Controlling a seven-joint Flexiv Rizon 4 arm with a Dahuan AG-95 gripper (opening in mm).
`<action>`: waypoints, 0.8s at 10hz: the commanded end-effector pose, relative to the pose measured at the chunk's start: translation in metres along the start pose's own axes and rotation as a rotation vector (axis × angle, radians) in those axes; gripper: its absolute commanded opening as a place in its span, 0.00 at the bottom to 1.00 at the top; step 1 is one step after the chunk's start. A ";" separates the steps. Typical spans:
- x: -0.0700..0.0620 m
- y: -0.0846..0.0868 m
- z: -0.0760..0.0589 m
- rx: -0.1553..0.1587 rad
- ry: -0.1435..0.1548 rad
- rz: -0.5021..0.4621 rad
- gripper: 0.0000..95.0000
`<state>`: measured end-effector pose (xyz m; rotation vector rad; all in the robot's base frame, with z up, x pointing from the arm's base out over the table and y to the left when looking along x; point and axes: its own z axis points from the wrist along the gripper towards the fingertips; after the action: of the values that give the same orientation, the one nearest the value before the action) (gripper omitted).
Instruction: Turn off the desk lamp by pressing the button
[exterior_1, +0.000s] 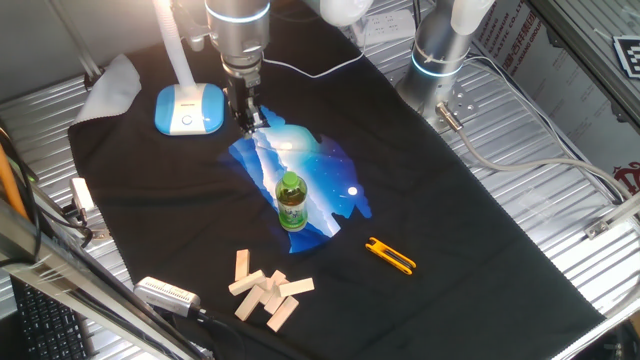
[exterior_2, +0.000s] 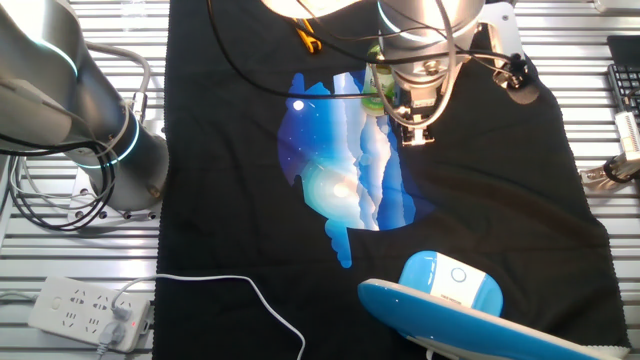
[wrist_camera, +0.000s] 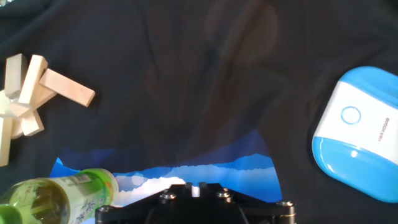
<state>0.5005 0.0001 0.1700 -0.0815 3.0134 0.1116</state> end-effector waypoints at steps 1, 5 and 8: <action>0.000 0.000 0.000 0.000 0.000 0.000 0.00; 0.001 -0.002 0.006 0.060 0.011 -0.032 0.00; 0.003 -0.009 0.022 0.067 0.013 -0.045 0.00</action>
<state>0.5018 -0.0075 0.1452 -0.1400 3.0190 0.0063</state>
